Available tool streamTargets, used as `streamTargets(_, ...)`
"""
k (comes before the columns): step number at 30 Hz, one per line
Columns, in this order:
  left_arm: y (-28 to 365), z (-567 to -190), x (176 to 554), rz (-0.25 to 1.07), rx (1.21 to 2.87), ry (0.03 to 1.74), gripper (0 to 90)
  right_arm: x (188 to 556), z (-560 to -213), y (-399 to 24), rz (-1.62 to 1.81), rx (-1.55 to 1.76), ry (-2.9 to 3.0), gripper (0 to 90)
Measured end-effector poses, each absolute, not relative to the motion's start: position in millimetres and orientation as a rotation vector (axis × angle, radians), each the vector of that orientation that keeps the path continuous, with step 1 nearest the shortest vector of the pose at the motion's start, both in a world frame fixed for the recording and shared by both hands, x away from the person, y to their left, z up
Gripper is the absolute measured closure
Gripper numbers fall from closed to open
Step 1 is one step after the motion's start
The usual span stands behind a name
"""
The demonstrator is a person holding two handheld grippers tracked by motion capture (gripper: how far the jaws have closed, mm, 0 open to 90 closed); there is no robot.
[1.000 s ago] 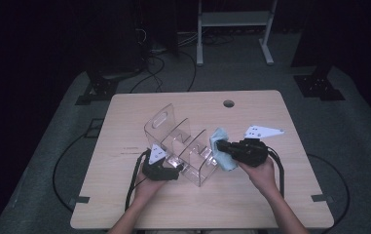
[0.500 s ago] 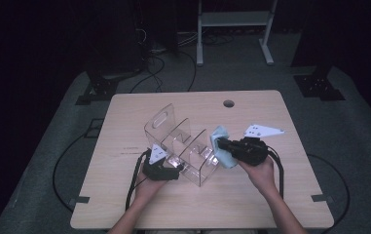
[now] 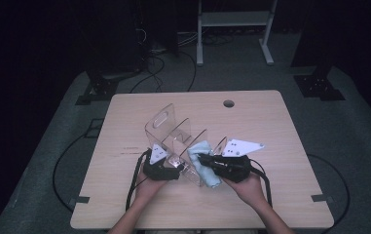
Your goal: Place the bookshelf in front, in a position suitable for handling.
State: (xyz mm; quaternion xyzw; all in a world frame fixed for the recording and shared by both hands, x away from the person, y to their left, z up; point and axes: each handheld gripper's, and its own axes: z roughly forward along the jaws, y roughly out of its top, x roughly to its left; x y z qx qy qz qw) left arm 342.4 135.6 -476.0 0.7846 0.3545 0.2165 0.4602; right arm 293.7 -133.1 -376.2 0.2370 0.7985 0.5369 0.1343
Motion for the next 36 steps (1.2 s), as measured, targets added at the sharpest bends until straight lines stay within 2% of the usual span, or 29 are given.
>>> streamTargets(11,134,-476,342,0.534,1.924,0.877,8.2,304,-378,-152,1.522,0.772,2.234,85.7)
streamTargets(24,135,-476,342,0.532,1.927,0.874,8.2,350,-386,-195,1.476,0.996,2.124,85.7)
streamTargets(36,135,-476,342,0.531,1.926,0.876,8.2,343,-385,-191,1.525,0.978,2.149,86.0)
